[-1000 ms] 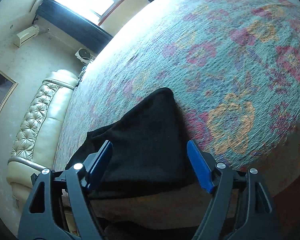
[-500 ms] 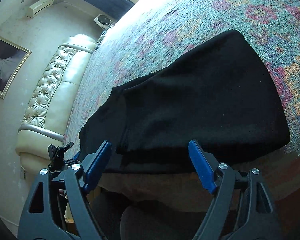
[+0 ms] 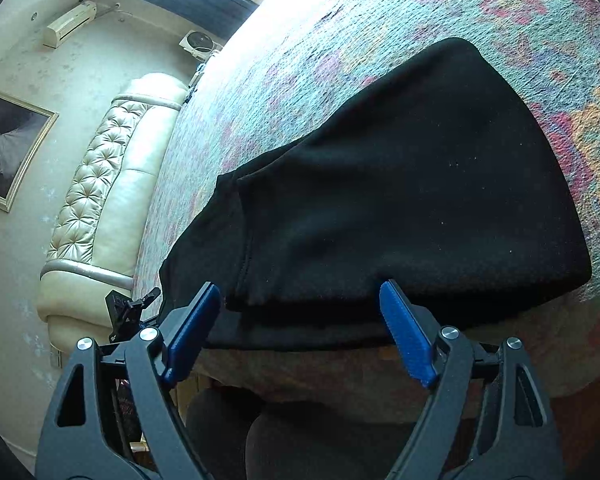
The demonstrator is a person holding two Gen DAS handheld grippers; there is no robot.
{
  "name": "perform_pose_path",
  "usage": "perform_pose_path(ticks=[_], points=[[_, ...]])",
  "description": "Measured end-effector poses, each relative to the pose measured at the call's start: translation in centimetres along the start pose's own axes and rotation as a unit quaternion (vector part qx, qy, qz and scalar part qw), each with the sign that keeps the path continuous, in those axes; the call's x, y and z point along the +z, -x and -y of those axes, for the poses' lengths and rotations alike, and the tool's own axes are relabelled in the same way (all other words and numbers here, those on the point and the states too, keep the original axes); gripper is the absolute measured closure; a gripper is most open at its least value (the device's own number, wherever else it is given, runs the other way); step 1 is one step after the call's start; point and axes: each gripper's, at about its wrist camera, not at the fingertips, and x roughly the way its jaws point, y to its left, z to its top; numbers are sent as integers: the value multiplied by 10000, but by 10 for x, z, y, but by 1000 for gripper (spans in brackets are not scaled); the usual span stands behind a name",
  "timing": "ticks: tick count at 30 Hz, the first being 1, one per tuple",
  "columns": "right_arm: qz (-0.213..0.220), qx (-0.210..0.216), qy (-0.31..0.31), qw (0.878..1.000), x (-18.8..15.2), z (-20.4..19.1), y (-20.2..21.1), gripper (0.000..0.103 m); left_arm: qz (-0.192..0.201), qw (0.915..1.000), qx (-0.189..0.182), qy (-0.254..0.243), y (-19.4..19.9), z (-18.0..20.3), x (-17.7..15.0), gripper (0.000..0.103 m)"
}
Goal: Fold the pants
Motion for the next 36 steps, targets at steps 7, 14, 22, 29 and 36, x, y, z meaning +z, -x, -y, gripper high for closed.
perform_pose_path(ticks=[7, 14, 22, 29, 36], points=[[43, 137, -233, 9996, 3, 11, 1, 20, -32, 9995, 291, 126, 6, 9, 2, 86], [106, 66, -216, 9997, 2, 10, 5, 20, 383, 9944, -298, -934, 32, 134, 1, 87], [476, 47, -71, 9988, 2, 1, 21, 20, -140, 9779, -681, -1972, -40, 284, -30, 87], [723, -17, -192, 9972, 6, 7, 31, 20, -931, 9676, -170, -2343, -150, 333, -80, 86], [794, 113, -408, 9959, 8, 17, 36, 20, -1498, 9683, 5, -1998, -189, 329, -107, 65]])
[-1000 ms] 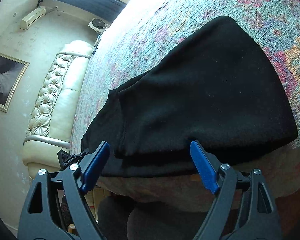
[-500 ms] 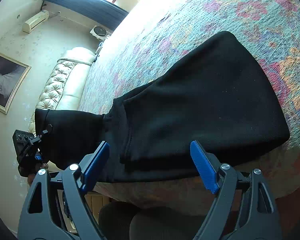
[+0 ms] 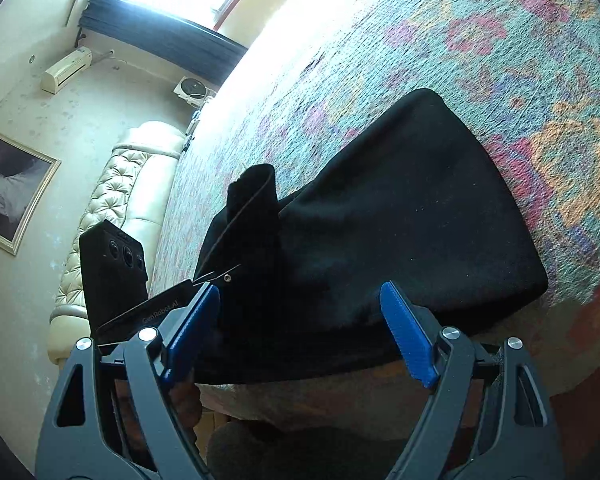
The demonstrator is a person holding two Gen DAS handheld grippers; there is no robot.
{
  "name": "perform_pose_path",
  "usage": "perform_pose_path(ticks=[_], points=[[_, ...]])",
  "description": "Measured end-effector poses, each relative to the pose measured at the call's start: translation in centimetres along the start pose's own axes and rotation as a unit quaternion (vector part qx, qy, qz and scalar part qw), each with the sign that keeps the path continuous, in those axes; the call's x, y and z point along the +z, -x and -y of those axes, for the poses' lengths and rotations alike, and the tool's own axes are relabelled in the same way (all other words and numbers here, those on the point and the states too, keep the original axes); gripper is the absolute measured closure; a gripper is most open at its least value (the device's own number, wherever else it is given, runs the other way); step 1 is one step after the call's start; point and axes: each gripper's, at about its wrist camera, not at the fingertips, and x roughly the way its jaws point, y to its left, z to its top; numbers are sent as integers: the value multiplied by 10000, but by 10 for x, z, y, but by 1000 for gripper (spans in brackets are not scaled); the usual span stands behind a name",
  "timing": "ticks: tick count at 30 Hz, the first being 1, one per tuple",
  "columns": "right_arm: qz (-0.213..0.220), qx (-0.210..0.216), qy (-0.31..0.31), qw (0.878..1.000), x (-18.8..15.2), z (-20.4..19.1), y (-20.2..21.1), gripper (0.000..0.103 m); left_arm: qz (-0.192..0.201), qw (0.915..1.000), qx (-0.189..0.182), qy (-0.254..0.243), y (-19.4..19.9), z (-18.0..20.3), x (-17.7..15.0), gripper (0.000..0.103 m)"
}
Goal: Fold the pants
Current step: 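Fold the held edge over with the left tool while the right tool grasps the leg end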
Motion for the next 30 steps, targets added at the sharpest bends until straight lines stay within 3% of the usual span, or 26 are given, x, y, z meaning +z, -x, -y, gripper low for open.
perform_pose_path(ticks=[4, 7, 10, 13, 16, 18, 24, 25, 28, 30], points=[[29, 96, 17, 9999, 3, 2, 2, 20, 217, 9963, -764, 342, 33, -5, -3, 54], [-86, 226, 0, 9997, 3, 2, -1, 20, 603, 9901, -1136, 563, 72, -18, -10, 42], [-297, 313, -9, 9991, 7, -1, -9, 20, 1173, 9868, -943, 604, 114, -42, -25, 30], [-511, 372, 210, 9978, 16, -8, -21, 20, 1510, 9817, -666, 954, 140, -85, -38, 30], [-596, 49, 605, 9964, 27, -17, -37, 20, 1513, 9745, -492, 1580, 146, -137, -55, 30], [-732, -97, 611, 9954, 32, -17, -52, 20, 1474, 9655, -610, 2057, 145, -169, -69, 30], [-1190, 41, 765, 9899, 23, -27, -81, 20, 1251, 9373, -1012, 3091, 132, -223, -93, 30], [-1253, 44, 860, 9884, 20, -31, -84, 20, 1259, 9364, -1053, 3101, 132, -224, -94, 30], [-1332, 1, 1051, 9855, 9, -38, -89, 20, 1130, 9460, -968, 2880, 125, -215, -89, 30], [-1349, -44, 1135, 9843, 6, -40, -90, 32, 1047, 9494, -979, 2795, 121, -210, -88, 30]])
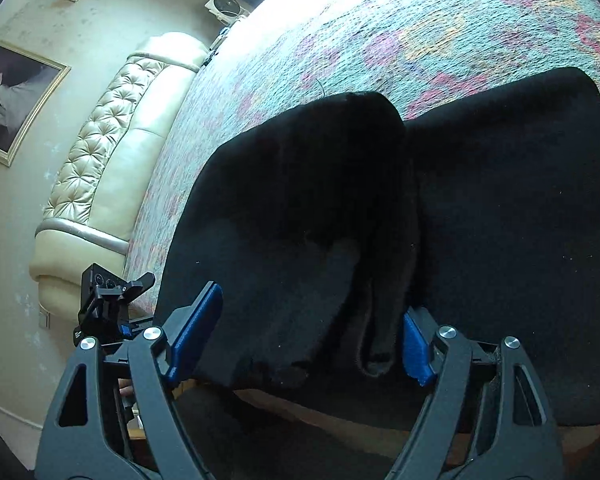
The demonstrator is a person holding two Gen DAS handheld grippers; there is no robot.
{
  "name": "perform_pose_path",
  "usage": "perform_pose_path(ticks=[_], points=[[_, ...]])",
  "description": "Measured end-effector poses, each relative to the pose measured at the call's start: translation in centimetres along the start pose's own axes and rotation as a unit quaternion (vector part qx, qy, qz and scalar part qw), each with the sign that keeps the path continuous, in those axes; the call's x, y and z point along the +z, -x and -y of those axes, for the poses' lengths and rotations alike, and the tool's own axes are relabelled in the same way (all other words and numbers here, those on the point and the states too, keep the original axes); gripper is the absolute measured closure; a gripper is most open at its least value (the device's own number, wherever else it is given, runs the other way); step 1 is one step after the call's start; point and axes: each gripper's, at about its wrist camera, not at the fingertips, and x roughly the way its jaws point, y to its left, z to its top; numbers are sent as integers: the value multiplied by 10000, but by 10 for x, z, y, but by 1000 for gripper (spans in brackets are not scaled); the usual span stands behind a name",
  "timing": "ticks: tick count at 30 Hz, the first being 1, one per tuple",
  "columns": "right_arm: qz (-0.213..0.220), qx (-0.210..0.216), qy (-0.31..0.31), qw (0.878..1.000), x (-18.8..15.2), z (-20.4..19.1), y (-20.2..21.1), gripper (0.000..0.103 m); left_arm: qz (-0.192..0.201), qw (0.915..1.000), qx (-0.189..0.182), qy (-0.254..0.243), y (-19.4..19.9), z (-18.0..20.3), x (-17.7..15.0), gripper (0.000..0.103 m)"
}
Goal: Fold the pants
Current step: 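Fold the held edge over with the left tool while the right tool grasps the leg end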
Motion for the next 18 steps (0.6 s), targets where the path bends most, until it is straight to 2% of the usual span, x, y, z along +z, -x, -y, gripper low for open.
perform_pose_path(ticks=[1, 3, 6, 8, 12, 18], points=[[-23, -31, 4, 10000, -1, 3, 1, 39, -50, 10000, -15, 16, -2, 0, -1, 30], [-61, -103, -13, 9999, -1, 6, -1, 63, -135, 9999, 7, 60, -6, 0, -3, 30], [-33, -47, -132, 9999, 1, 9, 2, 81, -164, 9998, 58, 38, -10, 3, -5, 30], [78, 17, -116, 9999, 2, 5, 9, 86, -166, 9999, 34, 11, -9, 3, -6, 30], [457, -184, 360, 9981, 6, -20, 32, 90, -169, 9998, 29, -120, -14, 15, -7, 30], [1093, -741, 728, 9886, 11, -25, 85, 91, -209, 9989, 13, -408, -20, 31, -12, 30]])
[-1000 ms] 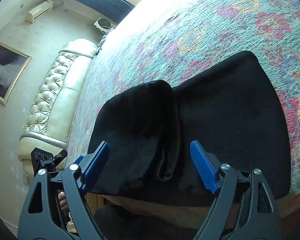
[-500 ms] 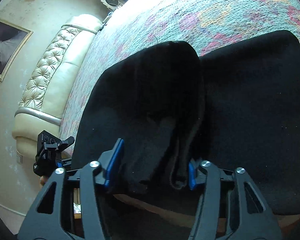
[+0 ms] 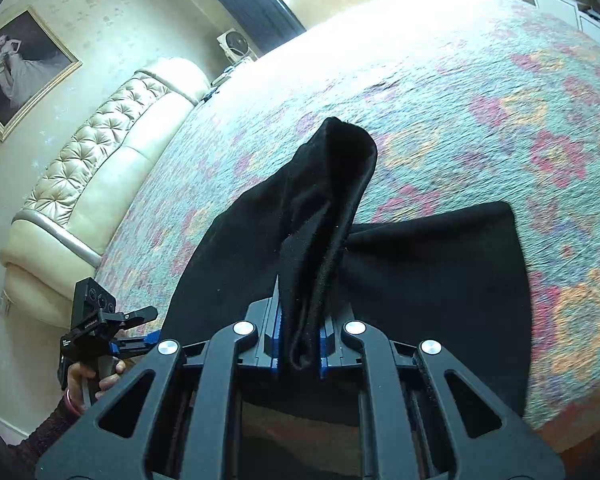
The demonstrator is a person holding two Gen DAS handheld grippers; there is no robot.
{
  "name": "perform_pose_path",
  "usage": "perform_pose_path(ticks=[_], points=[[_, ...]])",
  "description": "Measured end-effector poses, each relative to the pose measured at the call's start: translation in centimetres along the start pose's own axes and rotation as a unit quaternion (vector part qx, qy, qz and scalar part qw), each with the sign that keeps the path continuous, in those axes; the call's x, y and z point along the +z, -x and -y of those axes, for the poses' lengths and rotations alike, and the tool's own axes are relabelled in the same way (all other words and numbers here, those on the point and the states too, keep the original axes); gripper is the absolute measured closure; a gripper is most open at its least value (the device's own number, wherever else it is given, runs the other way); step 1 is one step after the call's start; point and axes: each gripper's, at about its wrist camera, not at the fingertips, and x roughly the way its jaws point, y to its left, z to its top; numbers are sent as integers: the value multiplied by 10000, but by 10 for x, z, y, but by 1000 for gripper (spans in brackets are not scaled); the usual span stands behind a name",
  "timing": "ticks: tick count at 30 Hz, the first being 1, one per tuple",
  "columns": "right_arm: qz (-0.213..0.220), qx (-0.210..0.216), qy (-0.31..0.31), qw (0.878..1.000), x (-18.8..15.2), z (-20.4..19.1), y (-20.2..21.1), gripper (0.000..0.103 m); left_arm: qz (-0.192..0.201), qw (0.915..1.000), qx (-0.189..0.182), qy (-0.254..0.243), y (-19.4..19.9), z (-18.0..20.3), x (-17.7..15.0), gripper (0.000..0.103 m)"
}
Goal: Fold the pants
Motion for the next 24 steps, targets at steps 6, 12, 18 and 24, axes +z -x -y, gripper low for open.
perform_pose_path(ticks=[6, 12, 18, 24], points=[[93, -512, -371, 9980, -4, 57, 25, 91, -128, 9996, -190, -186, -7, 11, -8, 30], [-191, -586, -820, 9947, -25, 103, 7, 92, -327, 9980, -307, -446, -20, 17, -15, 29], [-148, -354, -1200, 9920, -25, 123, 11, 90, -466, 9970, -376, -483, -29, 20, -23, 26], [-41, -271, -2022, 9790, -34, 159, 27, 36, -355, 9976, -443, -394, -32, 18, -27, 26]])
